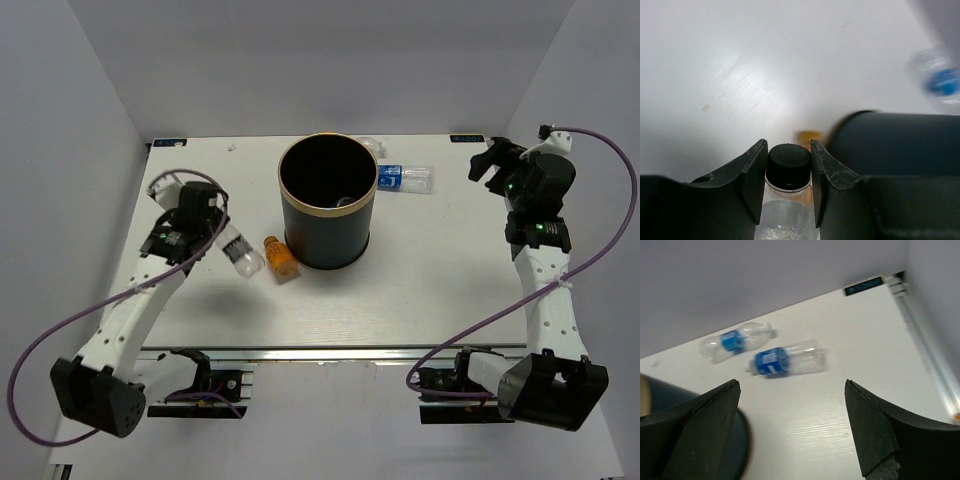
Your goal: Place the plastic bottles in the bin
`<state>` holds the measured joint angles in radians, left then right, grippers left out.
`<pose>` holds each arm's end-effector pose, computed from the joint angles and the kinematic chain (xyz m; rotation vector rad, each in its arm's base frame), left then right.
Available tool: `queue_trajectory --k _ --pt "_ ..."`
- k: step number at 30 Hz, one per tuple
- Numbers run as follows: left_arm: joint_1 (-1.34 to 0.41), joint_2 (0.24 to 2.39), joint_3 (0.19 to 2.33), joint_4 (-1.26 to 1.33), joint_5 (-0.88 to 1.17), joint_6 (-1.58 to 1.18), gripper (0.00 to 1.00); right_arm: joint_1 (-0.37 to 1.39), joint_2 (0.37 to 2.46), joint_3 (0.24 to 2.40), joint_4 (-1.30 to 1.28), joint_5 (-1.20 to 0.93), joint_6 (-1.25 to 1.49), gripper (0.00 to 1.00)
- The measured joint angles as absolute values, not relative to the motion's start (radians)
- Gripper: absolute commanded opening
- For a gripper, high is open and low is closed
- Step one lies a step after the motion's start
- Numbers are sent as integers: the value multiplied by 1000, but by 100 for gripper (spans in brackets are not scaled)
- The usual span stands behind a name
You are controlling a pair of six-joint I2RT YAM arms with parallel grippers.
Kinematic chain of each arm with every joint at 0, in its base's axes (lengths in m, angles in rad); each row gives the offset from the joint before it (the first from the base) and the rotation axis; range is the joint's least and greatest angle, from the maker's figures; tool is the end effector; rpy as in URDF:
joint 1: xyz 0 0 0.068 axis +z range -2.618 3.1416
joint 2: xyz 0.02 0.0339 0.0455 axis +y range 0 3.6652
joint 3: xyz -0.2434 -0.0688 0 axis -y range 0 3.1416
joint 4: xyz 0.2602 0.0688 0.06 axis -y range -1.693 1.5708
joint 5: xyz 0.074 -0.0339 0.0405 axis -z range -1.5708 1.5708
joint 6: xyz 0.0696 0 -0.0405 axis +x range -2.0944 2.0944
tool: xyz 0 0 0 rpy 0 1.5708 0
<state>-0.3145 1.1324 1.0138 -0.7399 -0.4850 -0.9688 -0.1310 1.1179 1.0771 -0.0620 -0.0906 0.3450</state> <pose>0.2675 -0.0529 0.2601 -0.9376 2.1058 -0.0562 0.3166 -0.0354 0.3670 0.3288 1.6461 0.2372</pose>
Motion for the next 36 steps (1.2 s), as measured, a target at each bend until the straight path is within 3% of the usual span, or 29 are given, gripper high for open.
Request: queue_trajectory --k 7,16,23,26,27,29,31,32,36 --pt "-315 1042 1259 -476 -429 -854 0 -198 1249 1206 -206 54 146 89" --pt "-326 1425 1580 -172 -86 -718 0 -217 1320 1200 -255 263 -21 89" --pt "-408 1613 1598 -99 -1 -662 12 -270 1517 1241 -360 381 -88 89" --pt "-448 1655 1623 -96 9 -627 36 -290 1549 1240 -376 402 -110 90" --pt "-456 1666 1636 -96 9 -619 53 -296 1555 1240 -376 410 -116 89" --pt "-473 1679 1654 -95 11 -598 62 -310 1572 1241 -380 421 -133 89" --pt "-482 1678 1662 -92 12 -583 93 -319 1598 1246 -393 435 -148 89" --pt "-482 1678 1670 -94 14 -568 98 -322 1619 1251 -399 451 -157 89" --pt "-481 1708 1798 -166 10 -537 98 -329 1713 1268 -423 507 -185 89"
